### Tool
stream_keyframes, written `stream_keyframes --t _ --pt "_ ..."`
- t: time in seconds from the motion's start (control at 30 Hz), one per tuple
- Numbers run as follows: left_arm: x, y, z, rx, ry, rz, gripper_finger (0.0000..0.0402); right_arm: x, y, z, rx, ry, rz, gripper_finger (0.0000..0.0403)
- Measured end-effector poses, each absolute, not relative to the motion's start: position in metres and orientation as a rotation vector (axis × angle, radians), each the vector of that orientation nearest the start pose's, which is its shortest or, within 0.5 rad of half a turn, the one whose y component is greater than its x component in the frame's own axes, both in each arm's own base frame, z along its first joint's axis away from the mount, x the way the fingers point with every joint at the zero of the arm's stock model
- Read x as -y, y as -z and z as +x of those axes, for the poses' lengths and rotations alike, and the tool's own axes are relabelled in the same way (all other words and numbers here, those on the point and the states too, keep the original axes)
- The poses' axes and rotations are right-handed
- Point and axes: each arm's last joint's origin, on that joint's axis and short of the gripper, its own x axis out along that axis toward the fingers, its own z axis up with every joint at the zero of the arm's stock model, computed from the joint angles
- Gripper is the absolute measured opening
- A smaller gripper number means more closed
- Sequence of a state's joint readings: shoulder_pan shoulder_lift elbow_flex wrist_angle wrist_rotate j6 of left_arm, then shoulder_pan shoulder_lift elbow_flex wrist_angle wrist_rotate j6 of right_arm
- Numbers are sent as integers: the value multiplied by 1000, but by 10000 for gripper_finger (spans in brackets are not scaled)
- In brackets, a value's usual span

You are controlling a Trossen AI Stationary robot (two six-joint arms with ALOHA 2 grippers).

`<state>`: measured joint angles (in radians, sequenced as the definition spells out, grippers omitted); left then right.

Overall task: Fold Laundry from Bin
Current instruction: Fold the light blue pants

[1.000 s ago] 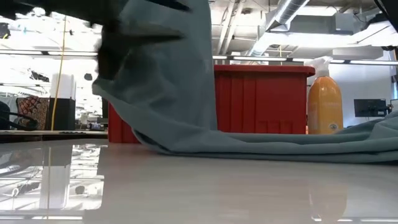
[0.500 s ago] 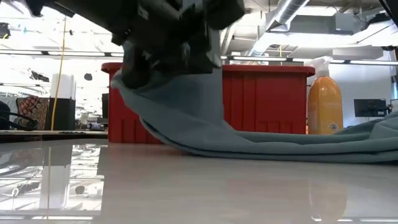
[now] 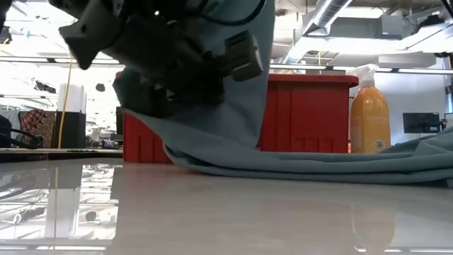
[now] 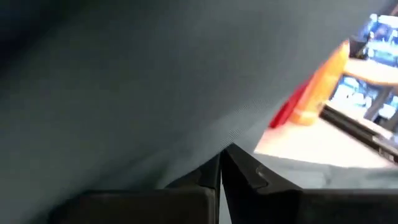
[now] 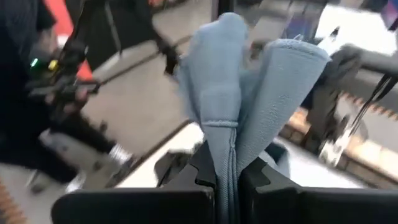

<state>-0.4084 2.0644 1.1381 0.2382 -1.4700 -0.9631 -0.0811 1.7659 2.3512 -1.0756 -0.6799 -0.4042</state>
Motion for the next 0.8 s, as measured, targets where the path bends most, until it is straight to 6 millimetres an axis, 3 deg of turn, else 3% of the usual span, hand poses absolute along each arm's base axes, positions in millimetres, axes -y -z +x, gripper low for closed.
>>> stream_keyframes --t 0.3,0.6,0.8 --pt "125 -123 351 135 -1112 -358 0 8 -490 291 -578 -707 -247 38" --pt "93 -154 312 71 -1206 -383 0 -5 -485 283 -643 -780 -271 38" --pt "88 -166 286 -92 -1283 -389 0 -15 -468 288 -738 -810 -272 38"
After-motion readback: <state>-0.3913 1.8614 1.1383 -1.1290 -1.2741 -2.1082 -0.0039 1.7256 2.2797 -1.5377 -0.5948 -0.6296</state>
